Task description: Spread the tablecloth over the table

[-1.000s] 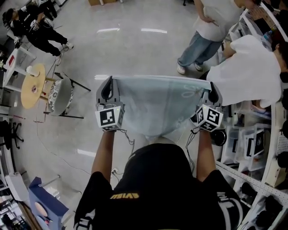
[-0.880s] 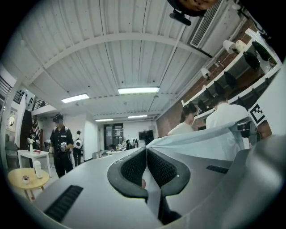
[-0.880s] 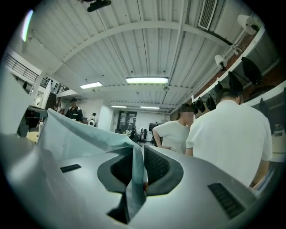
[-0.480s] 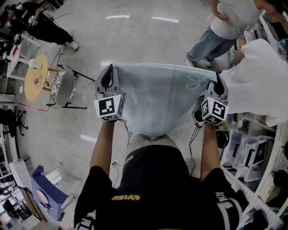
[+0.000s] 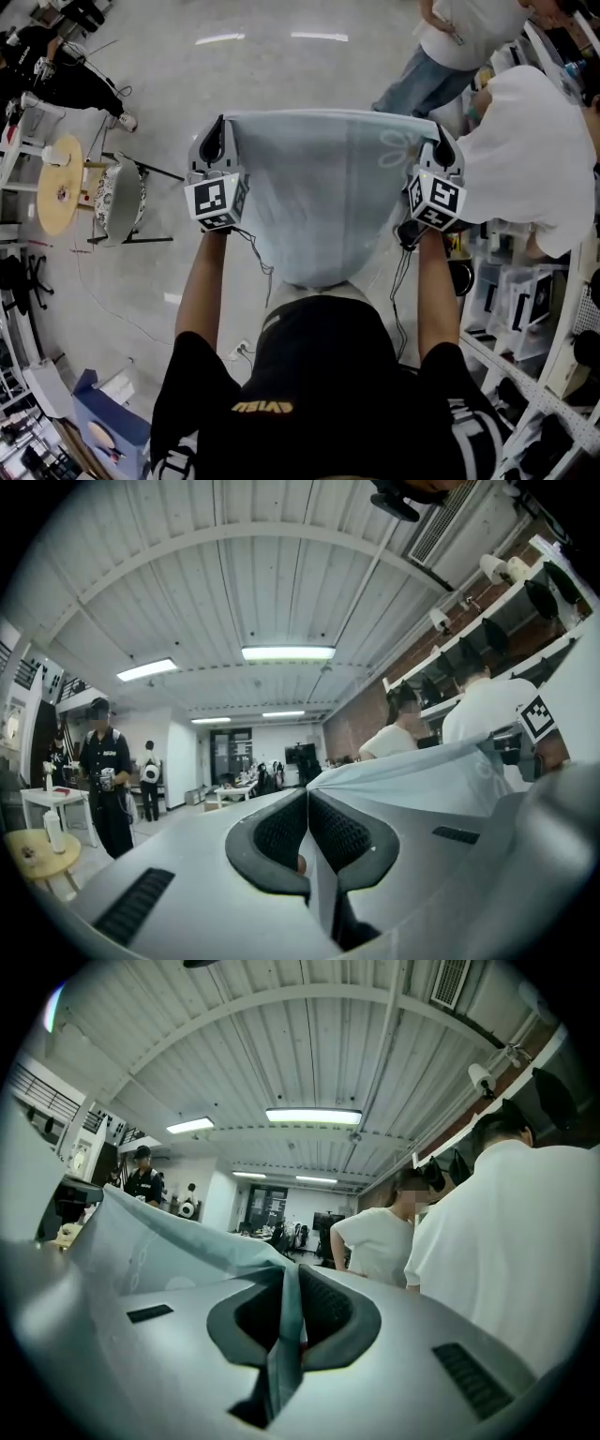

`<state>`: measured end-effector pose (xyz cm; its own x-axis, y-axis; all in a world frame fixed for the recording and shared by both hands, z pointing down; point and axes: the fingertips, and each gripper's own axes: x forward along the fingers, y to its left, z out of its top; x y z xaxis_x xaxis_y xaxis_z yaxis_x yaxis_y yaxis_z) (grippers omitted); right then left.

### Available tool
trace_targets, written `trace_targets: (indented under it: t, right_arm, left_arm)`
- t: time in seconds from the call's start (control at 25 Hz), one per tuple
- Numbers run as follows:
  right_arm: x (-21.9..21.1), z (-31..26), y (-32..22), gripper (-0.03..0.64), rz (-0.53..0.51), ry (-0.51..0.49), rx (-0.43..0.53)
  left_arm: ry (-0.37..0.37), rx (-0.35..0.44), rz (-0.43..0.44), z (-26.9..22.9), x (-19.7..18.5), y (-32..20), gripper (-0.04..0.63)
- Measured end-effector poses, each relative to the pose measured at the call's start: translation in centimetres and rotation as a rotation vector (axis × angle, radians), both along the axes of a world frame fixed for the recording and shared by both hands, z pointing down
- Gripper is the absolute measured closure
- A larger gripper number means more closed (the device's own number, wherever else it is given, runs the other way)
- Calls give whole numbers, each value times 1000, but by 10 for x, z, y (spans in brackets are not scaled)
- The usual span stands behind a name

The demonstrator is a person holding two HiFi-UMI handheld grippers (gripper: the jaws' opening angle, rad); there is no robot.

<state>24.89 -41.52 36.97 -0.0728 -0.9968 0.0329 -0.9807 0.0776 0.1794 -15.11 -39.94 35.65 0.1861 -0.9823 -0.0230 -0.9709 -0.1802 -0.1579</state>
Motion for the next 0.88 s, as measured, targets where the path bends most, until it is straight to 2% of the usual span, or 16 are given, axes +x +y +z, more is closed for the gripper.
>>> trace_targets:
  t: [0.12, 0.36, 0.52, 0.76, 0.88]
  right_arm:
    - [0, 3, -16, 607, 26, 21, -10]
    - [-12, 7, -50, 607, 40, 21, -33]
    - [-15, 5, -78, 609, 46, 38, -36]
    - [-12, 9, -113, 609, 58, 70, -66]
    - [-25, 15, -134, 609, 44, 46, -77]
  left_arm:
    - [-36, -17, 28, 7, 0, -22, 575]
    - [-10, -82, 18, 21, -14, -63, 575]
    - [-24, -92, 20, 21, -16, -94, 575]
    - [3, -130, 58, 27, -13, -136, 575]
    - [5, -141, 49, 31, -22, -161, 575]
